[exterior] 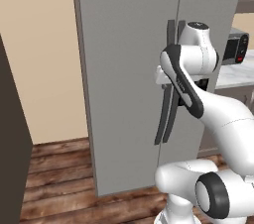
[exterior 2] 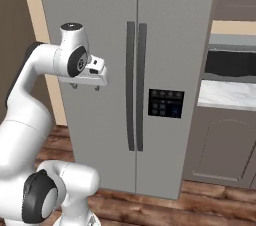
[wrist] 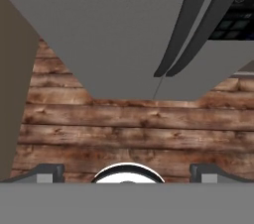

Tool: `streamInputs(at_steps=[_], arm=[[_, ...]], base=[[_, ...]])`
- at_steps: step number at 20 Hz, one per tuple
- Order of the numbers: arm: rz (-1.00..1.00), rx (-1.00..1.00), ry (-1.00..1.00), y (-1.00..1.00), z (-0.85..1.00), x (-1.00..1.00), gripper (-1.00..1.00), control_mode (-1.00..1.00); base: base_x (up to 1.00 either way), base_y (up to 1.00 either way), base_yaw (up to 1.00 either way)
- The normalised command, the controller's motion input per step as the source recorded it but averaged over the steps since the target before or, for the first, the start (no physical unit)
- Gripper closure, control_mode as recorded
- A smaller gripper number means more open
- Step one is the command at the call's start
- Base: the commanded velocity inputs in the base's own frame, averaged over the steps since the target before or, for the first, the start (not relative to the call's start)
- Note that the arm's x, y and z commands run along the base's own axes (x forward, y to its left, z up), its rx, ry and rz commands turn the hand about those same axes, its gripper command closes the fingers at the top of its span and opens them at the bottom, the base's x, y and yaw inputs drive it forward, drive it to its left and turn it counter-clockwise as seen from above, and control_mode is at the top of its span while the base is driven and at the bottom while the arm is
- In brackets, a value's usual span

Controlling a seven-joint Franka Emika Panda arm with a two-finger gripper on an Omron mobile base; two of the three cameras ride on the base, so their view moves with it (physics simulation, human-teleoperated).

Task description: Retrieve the sausage and cheese from the fridge and place them on the cutting board on the counter.

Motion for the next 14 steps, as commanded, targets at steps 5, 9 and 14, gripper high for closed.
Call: streamInputs(at_steps=[5,9,14], arm=[[0.00,0.00,0.00,0.00,0.00,0.00,-1.00,-1.00],[0.00,0.00,0.00,0.00,0.00,0.00,-1.00,-1.00],[0.00,0.00,0.00,0.00,0.00,0.00,-1.00,-1.00]], base=[[0.00,0.00,0.00],[0.00,0.00,0.00],[0.00,0.00,0.00]])
